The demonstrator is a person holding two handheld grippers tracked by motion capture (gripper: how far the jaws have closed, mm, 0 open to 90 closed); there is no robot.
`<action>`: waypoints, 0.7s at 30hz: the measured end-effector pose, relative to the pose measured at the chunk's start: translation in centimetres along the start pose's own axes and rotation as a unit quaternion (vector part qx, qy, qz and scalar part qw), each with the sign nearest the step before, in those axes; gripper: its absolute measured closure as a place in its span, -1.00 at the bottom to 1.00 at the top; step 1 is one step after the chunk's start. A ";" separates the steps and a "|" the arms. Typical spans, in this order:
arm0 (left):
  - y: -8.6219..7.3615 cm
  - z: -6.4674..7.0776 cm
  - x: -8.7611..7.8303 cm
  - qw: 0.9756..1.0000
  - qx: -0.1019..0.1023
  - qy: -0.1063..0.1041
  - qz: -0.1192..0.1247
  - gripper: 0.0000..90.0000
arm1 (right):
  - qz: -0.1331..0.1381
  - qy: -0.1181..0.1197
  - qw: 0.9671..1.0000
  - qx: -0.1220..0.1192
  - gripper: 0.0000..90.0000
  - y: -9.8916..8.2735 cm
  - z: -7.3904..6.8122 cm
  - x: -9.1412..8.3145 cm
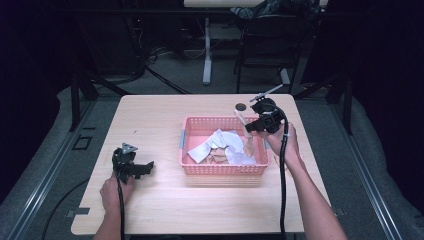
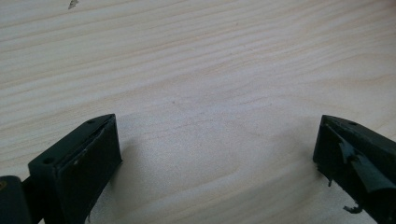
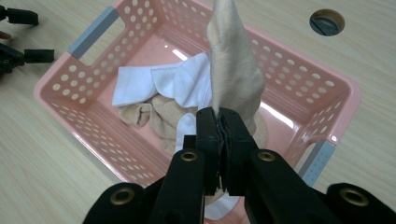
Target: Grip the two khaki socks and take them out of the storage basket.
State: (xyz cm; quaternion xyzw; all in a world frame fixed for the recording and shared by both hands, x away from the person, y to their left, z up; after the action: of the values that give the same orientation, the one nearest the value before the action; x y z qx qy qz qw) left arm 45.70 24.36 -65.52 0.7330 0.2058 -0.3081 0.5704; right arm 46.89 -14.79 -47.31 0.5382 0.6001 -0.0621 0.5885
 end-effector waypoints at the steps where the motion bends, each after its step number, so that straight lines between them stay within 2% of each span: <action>1: 0.0 0.0 0.0 1.000 0.000 0.000 0.000 -0.99 | 0.005 -0.001 1.000 0.001 0.94 0.1 0.0 -0.1; 12: 0.0 0.0 0.0 1.000 0.000 0.000 0.000 -0.99 | 0.022 -0.002 1.000 -0.006 0.95 0.9 -0.3 -2.2; 21: 0.0 0.0 0.0 1.000 0.000 0.000 0.000 -0.99 | 0.039 -0.016 0.999 -0.013 0.95 0.9 0.2 -4.4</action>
State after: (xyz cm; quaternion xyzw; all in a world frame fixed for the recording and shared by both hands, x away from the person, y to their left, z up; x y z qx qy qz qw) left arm 45.70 24.36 -65.52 0.7329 0.2059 -0.3081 0.5705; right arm 46.48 -17.01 -43.47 0.5521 0.5704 -0.0398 0.6067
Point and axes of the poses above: each handheld gripper's, and its own axes: x roughly forward along the jaws, y roughly out of its top, z roughly to its right, the point moved 9 cm from there along x, roughly forward along the jaws, and after that the axes turned 13 degrees about y, right-handed, at the moved point
